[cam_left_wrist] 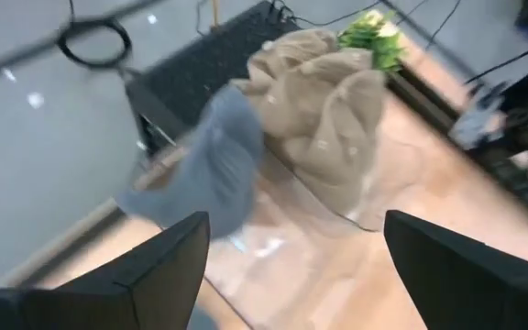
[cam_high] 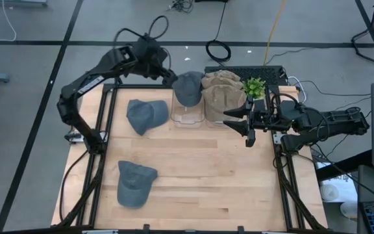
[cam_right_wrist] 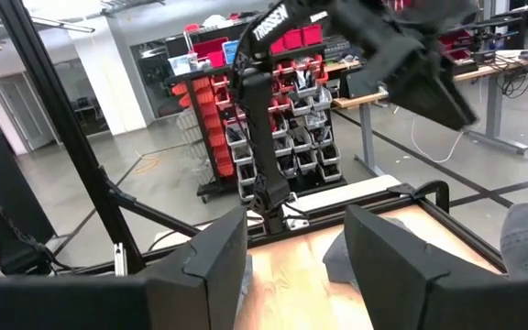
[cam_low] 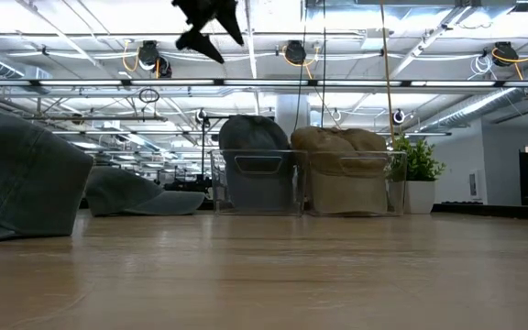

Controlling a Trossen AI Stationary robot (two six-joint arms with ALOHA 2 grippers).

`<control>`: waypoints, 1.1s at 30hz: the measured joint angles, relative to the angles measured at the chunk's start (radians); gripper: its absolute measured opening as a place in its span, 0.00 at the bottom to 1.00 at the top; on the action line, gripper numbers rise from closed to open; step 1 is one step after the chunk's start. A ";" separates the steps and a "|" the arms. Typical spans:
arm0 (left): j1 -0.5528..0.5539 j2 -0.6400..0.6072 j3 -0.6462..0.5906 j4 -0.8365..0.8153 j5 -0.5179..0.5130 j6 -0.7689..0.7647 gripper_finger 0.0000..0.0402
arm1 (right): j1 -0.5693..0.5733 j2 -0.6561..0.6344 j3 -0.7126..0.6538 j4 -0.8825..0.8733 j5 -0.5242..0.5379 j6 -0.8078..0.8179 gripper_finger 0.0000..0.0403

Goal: Pick & Place hat
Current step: Put the top blue cap into the left transparent bin

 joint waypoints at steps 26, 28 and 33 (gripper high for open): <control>-0.098 -0.140 -0.130 -0.556 -0.108 -0.515 0.84 | 0.000 0.000 0.000 0.001 -0.008 -0.071 0.43; -0.094 -0.149 -0.185 -0.554 -0.125 -0.551 0.84 | 0.000 0.000 0.000 0.000 -0.008 -0.074 0.43; -0.051 -0.182 -0.356 -0.555 -0.141 -0.629 0.84 | 0.000 0.000 0.000 -0.009 -0.008 -0.096 0.43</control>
